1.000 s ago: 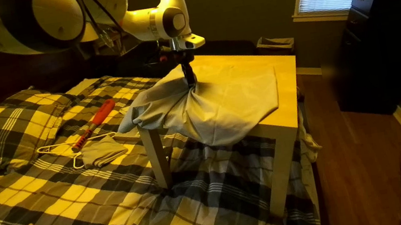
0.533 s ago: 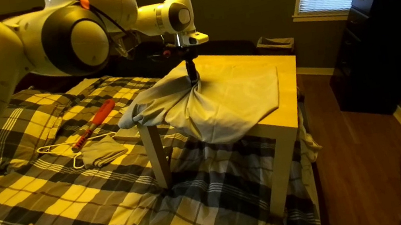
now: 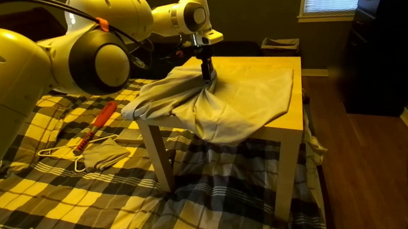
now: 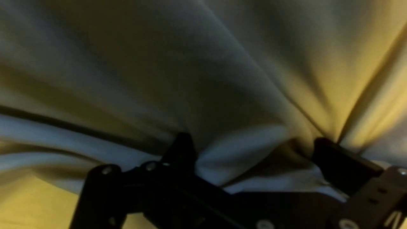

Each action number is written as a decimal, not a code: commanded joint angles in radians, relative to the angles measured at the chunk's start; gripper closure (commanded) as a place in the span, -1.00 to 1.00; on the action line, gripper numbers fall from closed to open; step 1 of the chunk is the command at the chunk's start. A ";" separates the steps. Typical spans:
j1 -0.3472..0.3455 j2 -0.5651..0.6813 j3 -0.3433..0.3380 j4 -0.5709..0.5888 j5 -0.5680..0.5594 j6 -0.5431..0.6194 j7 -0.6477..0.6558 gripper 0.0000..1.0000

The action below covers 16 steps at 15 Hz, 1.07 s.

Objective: Spread the white pillow case across the table

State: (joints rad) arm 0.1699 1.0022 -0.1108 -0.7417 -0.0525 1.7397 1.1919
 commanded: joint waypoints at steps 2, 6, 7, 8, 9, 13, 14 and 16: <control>-0.050 0.089 0.002 0.119 0.041 0.007 0.106 -1.00; -0.076 0.111 0.010 0.151 0.064 0.010 0.149 -1.00; -0.075 0.115 0.016 0.161 0.066 0.014 0.127 -1.00; -0.069 0.116 0.014 0.168 0.056 0.017 0.100 -1.00; -0.064 0.116 0.009 0.175 0.045 0.025 0.091 -1.00; -0.047 0.111 0.017 0.194 0.021 0.097 -0.094 -1.00; -0.045 0.109 0.021 0.195 0.019 0.115 -0.143 -1.00; -0.044 0.106 0.031 0.190 0.021 0.148 -0.247 -1.00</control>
State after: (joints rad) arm 0.1279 1.0777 -0.0984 -0.5945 -0.0202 1.8483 1.0731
